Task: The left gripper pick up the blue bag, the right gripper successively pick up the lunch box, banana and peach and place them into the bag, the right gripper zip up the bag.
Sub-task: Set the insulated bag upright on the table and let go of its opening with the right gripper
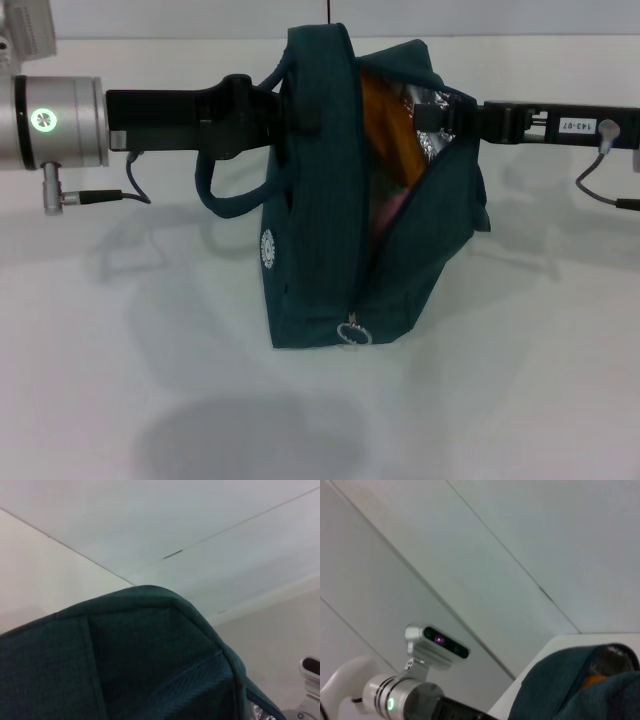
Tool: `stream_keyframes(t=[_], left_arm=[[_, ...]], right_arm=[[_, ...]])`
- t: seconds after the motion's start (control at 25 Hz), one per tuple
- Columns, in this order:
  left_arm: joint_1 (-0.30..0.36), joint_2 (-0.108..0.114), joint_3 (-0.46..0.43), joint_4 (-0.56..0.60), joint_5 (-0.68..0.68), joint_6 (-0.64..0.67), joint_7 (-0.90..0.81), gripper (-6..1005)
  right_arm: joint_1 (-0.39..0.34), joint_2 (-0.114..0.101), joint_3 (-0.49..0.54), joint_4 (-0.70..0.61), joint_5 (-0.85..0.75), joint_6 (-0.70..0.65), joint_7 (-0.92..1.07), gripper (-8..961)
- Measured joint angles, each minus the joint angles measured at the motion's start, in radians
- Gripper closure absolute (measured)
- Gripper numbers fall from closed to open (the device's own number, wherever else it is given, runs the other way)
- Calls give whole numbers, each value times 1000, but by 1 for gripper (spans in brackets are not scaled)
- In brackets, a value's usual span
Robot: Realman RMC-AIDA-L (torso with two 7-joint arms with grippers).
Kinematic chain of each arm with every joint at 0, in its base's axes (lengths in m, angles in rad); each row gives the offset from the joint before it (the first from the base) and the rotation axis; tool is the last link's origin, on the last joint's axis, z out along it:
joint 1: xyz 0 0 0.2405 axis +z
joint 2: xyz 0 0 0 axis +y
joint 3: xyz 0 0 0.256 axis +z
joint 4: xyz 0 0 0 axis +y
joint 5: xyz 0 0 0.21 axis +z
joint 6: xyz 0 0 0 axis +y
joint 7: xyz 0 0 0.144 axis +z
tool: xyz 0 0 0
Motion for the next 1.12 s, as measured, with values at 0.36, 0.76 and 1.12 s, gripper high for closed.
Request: stream_keyframes(t=[0.36,0.76,1.12], left_arm=[[8,-4,-2,0,5,-58,26,968],[11,-7,2,0,7,-75,28,968],[20,-10,4,0,25,-109,30,968]], right_arm=[[39,4,-3,77,-35,69,-9,885],[17,12,96,84,-7,5,-82,715],[-5,7,104,91,-2,18,-83,350]])
